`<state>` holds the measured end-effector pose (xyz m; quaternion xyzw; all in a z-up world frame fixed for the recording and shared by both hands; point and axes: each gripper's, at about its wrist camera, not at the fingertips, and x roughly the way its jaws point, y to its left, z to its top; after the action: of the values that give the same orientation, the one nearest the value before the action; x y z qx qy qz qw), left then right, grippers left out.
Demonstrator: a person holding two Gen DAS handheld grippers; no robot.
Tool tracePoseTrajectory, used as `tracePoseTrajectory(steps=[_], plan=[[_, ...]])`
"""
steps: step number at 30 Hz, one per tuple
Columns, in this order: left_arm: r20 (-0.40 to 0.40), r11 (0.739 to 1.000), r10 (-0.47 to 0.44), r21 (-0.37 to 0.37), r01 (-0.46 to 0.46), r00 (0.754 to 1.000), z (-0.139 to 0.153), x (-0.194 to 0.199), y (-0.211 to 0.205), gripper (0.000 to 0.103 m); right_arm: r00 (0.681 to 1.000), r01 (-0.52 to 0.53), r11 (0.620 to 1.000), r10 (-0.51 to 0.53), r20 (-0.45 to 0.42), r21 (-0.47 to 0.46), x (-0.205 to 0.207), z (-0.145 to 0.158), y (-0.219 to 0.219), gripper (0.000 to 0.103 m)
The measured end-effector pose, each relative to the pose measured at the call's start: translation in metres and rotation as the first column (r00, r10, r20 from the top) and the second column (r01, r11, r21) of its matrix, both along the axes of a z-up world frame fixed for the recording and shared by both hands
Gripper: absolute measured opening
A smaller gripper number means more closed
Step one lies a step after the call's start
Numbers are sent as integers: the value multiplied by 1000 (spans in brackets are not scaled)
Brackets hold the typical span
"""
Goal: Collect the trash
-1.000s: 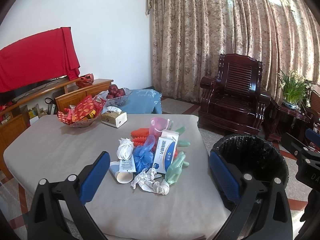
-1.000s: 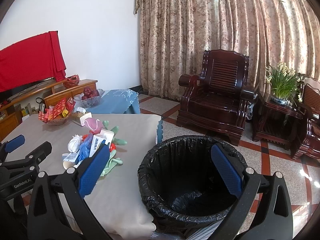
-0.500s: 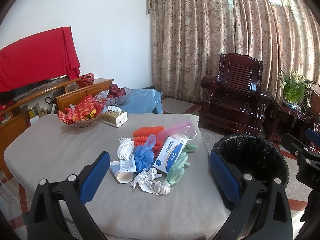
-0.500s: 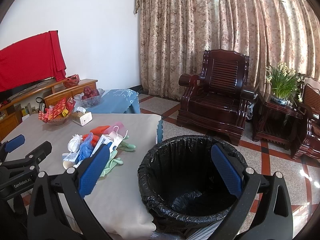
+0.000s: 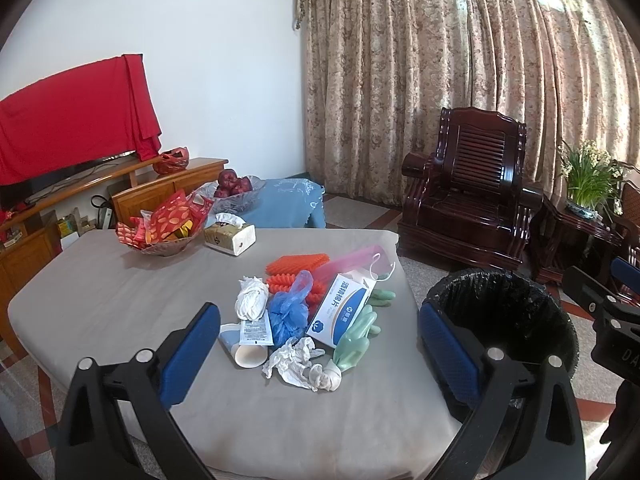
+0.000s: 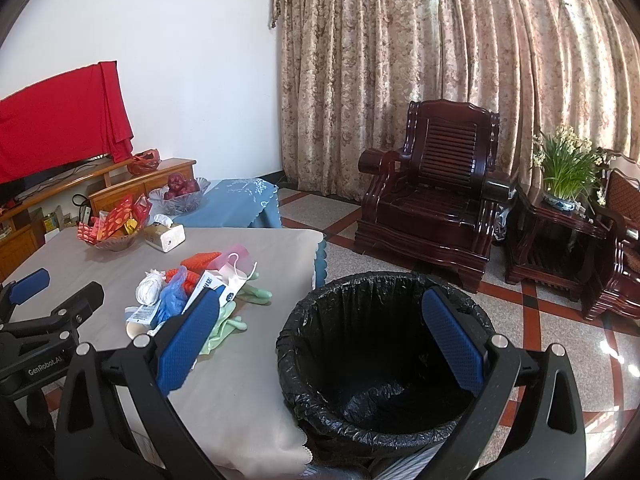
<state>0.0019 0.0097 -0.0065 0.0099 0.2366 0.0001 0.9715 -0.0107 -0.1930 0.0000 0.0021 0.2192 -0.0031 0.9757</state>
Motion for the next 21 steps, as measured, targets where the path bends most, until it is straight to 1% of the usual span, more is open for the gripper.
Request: tracePoseTrajectory(steps=[21], plan=[[-1,1000,1,0,-1,1000,1,0,-2,97,1000,1,1000,-1,-1,0,-1,-1,0,98]])
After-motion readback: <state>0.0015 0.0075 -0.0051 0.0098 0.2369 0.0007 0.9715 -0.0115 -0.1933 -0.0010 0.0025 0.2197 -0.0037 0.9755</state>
